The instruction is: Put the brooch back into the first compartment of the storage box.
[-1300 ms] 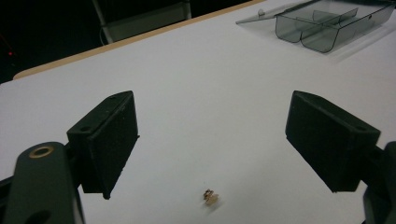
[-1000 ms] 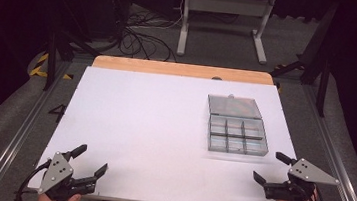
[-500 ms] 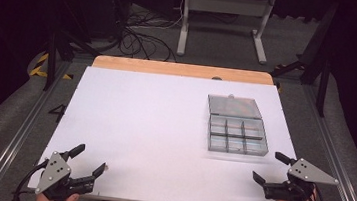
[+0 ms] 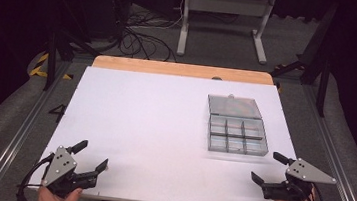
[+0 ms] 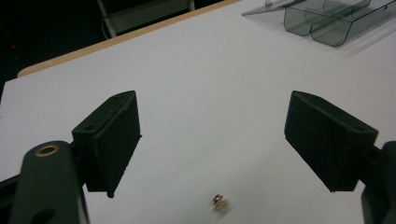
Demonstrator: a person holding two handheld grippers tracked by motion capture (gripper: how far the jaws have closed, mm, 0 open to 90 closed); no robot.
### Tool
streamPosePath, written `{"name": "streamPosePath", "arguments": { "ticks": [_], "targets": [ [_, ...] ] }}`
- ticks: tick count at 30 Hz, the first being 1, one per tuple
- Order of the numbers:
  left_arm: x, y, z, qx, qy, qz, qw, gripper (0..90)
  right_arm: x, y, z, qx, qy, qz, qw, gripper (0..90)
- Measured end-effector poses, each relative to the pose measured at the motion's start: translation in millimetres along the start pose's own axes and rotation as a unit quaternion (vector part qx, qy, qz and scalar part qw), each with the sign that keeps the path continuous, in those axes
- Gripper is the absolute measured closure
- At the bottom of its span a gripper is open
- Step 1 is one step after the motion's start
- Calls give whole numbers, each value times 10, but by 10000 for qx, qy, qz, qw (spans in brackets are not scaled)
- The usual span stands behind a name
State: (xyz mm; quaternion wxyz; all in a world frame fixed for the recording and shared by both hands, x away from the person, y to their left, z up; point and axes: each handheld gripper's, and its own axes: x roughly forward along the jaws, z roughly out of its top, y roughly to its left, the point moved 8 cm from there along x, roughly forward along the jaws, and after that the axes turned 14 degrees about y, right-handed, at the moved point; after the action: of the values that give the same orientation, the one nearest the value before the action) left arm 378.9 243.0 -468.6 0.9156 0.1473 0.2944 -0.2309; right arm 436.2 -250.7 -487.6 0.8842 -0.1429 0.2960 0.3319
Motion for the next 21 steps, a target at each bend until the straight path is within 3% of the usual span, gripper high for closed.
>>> {"name": "streamPosePath", "arguments": {
  "ticks": [14,21],
  "targets": [
    [93,58,87,-70,136,-102,9998,191,28,0,-9,21,49,51,10000,13],
    [130,78,134,-12,245,-72,9997,190,36,-3,-17,35,72,75,9999,12]
  ]
}}
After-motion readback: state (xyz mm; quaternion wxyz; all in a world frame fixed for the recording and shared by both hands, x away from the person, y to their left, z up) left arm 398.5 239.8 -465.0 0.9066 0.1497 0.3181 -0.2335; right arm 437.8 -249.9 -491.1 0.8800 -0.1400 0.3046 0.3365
